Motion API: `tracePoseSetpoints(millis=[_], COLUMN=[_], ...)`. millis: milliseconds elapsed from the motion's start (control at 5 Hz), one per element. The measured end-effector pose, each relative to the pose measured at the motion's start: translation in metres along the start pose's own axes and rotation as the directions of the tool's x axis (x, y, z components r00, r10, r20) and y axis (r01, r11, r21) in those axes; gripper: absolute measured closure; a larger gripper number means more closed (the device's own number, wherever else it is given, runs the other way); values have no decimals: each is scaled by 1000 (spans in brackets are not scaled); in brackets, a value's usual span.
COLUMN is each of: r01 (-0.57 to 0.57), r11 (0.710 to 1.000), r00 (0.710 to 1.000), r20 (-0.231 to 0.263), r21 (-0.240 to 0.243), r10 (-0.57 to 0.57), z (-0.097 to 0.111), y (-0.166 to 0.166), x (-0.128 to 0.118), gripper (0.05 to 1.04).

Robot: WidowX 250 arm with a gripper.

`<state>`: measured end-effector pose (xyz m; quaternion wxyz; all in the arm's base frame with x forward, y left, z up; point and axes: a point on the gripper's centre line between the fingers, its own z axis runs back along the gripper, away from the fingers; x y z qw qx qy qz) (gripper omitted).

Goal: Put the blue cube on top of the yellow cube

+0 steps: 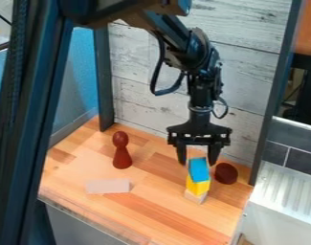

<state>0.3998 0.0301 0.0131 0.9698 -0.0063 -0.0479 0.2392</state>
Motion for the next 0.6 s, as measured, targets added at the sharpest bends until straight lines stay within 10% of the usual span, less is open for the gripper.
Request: tracePoseSetpoints(millis=[400,600], r01=[12,21], r11=[1000,997], r00=[999,986], r20=[30,165], r21=[-28,-68], r10=[-11,-9], z=[13,69], y=[-1,3], x=[-4,-2], gripper=[76,82])
